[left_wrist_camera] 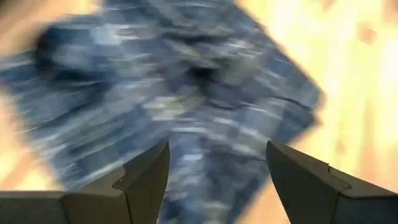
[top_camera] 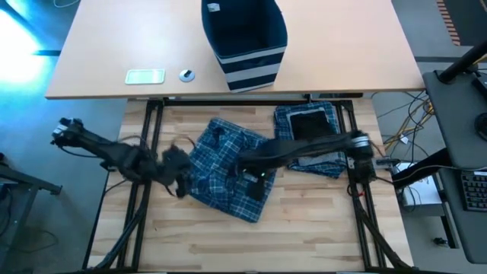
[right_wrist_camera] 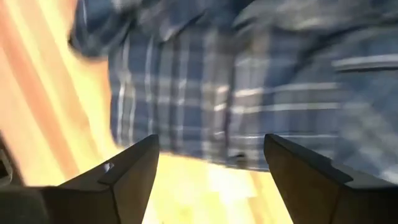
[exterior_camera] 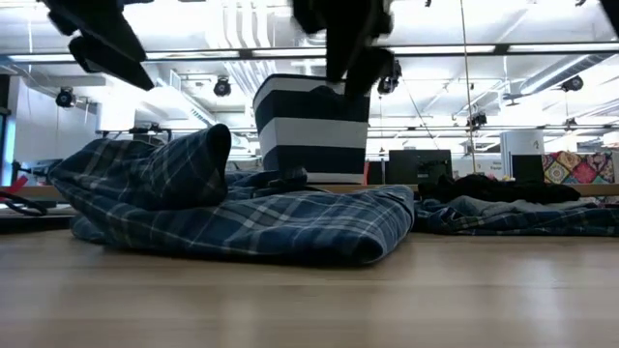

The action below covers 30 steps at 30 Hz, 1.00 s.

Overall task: Fold Laundry from Bin
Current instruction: Fold the blue patterned long sleeve

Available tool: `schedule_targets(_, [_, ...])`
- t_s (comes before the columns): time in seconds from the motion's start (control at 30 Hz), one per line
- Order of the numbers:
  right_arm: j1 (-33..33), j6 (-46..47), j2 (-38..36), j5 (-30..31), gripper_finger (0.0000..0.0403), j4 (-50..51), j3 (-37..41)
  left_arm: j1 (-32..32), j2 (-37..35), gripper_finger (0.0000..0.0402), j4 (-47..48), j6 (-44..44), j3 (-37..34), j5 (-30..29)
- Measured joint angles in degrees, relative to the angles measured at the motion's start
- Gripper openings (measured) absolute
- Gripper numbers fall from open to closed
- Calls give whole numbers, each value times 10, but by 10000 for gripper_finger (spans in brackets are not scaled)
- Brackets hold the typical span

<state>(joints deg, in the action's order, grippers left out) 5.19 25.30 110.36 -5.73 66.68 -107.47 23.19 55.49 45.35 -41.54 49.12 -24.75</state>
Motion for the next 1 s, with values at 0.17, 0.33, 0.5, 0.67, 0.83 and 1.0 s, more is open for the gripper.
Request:
schedule_targets(0.17, [13,33,-120,137,288,-15,45,56,47,251,-110,14,-44,24])
schedule_targets(0.33, [21,76,-204,202,288,-53,109,93,112,251,-105,-7,-38,-3])
schedule_targets(0.5, [40,87,-252,203,283,-60,168,101,187,251,-89,-19,19,-19])
schedule_targets(0.67, [68,88,-266,201,274,-58,208,105,271,251,-69,-46,89,33])
schedule_targets(0.83, [96,81,-263,197,267,-77,236,110,346,245,-90,-72,101,74])
schedule_targets(1.0, [102,85,-235,169,267,-156,288,106,374,229,-128,-113,93,26])
